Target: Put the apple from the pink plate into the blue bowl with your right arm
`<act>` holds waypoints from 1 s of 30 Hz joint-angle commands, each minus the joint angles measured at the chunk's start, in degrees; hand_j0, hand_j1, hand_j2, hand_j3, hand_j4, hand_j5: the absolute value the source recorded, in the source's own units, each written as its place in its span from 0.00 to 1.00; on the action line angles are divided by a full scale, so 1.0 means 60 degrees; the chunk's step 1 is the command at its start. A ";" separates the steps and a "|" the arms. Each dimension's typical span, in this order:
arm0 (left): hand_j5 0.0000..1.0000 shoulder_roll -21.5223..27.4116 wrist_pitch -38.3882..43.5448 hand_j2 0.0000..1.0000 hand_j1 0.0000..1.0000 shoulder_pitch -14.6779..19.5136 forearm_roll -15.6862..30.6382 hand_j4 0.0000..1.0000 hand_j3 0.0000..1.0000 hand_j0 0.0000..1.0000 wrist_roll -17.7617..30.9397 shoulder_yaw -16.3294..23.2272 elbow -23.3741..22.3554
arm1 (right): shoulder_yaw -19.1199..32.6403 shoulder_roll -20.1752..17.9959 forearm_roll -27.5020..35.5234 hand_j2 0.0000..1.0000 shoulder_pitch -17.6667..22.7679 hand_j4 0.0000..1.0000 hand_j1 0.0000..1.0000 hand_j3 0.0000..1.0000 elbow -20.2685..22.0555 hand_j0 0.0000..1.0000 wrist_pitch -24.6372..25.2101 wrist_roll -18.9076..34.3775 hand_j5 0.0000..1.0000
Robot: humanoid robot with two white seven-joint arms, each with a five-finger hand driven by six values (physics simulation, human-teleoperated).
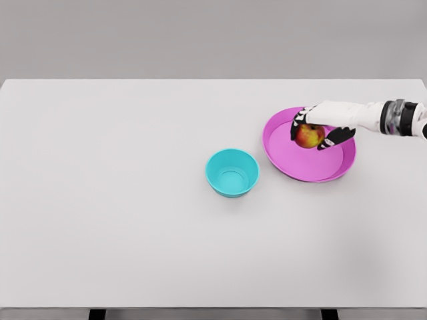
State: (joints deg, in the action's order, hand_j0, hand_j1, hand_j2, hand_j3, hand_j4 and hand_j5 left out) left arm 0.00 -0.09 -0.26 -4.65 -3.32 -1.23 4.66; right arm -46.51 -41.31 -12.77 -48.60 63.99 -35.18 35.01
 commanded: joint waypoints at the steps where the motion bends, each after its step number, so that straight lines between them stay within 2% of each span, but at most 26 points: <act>1: 1.00 0.0000 0.0000 1.00 1.00 0.0000 -0.0001 1.00 1.00 1.00 -0.0003 0.0000 -0.0001 | 0.0251 -0.0087 0.0078 0.43 0.0000 0.43 0.43 0.43 0.0599 0.43 0.0030 -0.0001 0.43; 3: 1.00 0.0000 0.0000 1.00 1.00 0.0000 -0.0001 1.00 1.00 1.00 -0.0003 0.0000 -0.0001 | 0.0251 -0.0321 0.0078 0.43 0.0029 0.43 0.43 0.43 0.1185 0.43 0.0030 -0.0001 0.43; 7: 1.00 0.0000 0.0000 1.00 1.00 0.0000 -0.0001 1.00 1.00 1.00 -0.0003 0.0000 -0.0001 | 0.0251 -0.0365 0.0078 0.43 0.0146 0.43 0.43 0.43 0.2137 0.43 0.0030 -0.0001 0.43; 12: 1.00 0.0000 0.0000 1.00 1.00 0.0000 -0.0001 1.00 1.00 1.00 -0.0003 0.0000 -0.0001 | 0.0222 -0.0336 0.0078 0.43 0.0308 0.43 0.43 0.43 0.3134 0.43 0.0030 -0.0001 0.43; 14: 1.00 0.0000 0.0000 1.00 1.00 0.0000 -0.0001 1.00 1.00 1.00 -0.0003 0.0000 -0.0001 | 0.0178 -0.0248 0.0078 0.43 0.0352 0.43 0.43 0.43 0.3324 0.43 0.0030 -0.0001 0.43; 30: 1.00 0.0000 0.0000 1.00 1.00 0.0000 -0.0001 1.00 1.00 1.00 -0.0003 0.0000 -0.0001 | -0.0510 0.1041 -0.0200 0.44 0.0293 0.44 0.44 0.44 0.3193 0.44 0.0030 -0.0001 0.44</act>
State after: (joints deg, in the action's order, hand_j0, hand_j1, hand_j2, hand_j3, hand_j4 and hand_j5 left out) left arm 0.00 -0.09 -0.26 -4.65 -3.34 -1.23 4.66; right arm -49.04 -36.07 -13.82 -46.93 83.56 -35.18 35.01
